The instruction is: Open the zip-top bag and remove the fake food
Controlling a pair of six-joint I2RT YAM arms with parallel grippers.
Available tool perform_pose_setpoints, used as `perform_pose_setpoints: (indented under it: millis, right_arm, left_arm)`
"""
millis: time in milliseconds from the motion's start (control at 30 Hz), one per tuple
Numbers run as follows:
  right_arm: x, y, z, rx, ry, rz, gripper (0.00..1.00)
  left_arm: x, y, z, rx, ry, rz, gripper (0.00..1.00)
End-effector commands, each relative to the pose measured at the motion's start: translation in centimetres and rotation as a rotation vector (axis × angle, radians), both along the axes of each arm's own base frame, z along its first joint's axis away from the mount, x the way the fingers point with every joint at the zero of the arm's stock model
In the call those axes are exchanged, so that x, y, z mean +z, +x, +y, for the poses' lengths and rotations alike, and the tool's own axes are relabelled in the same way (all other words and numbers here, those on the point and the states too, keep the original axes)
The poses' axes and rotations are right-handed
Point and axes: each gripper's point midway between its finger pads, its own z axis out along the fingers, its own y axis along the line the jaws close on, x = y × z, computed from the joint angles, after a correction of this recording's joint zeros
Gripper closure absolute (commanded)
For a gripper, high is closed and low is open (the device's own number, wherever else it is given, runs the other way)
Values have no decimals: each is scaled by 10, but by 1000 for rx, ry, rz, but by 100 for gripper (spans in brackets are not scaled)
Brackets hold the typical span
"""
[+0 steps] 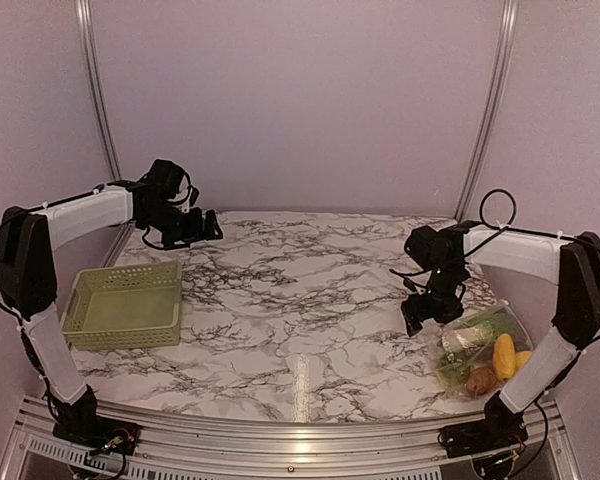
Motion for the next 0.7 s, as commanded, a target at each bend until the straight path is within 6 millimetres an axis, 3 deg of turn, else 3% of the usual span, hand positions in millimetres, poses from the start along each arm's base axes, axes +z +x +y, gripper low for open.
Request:
perform_pose_setpoints:
  millis: [0, 67, 200, 433, 567, 667]
  right_arm:
    - [-1, 1, -12, -21, -93, -11, 23]
    - [-3, 1, -14, -23, -118, -9, 28]
    - [-8, 1, -20, -38, -160, 1, 49]
    - [-10, 6, -27, -56, -224, 11, 100]
    - [0, 31, -15, -17, -215, -46, 100]
    - [22, 75, 15, 6, -129, -138, 100]
  left_arm:
    - [0, 0, -5, -8, -12, 23, 1]
    - [0, 1, -5, -16, -7, 27, 1]
    - [-4, 0, -2, -29, 22, 36, 1]
    - [-7, -6, -2, -33, 18, 46, 1]
    - [-10, -9, -3, -34, 0, 50, 1]
    - [-13, -10, -4, -38, -10, 58, 1]
